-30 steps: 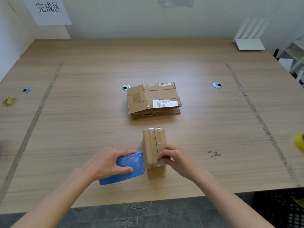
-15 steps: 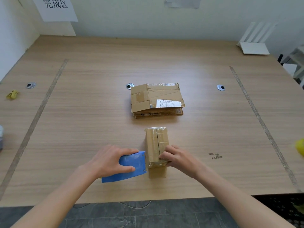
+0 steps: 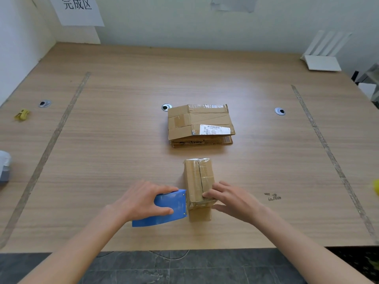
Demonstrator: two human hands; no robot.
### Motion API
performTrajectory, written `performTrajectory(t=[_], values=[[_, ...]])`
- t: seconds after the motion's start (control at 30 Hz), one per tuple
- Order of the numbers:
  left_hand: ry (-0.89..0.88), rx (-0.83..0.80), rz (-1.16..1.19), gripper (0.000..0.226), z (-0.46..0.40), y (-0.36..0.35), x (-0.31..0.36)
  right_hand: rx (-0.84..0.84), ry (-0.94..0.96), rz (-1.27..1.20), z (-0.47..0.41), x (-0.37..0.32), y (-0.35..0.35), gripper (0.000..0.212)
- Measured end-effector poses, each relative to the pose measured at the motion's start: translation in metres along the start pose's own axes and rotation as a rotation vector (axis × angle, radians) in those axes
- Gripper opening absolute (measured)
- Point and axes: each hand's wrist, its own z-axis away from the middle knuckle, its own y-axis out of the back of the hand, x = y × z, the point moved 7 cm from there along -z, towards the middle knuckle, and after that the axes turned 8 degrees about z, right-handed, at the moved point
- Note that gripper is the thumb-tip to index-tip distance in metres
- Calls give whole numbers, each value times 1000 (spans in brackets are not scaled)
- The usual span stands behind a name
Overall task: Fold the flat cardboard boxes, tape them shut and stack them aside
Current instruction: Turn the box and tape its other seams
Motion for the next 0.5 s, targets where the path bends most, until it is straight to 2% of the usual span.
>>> performTrajectory(t=[0.13, 0.2, 0.33, 0.5], values=[[-26, -13, -38, 64, -2, -2, 2, 172, -63, 61, -21, -27, 9, 16], [-27, -14, -61, 65, -1, -1, 1, 157, -41, 3, -34, -41, -1, 7], [16, -4, -5, 65, 3, 1, -7, 210, -154, -199, -35, -35, -12, 8], [27, 23, 9, 64, 2, 6, -7, 211, -209, -177, -34, -30, -23, 20]])
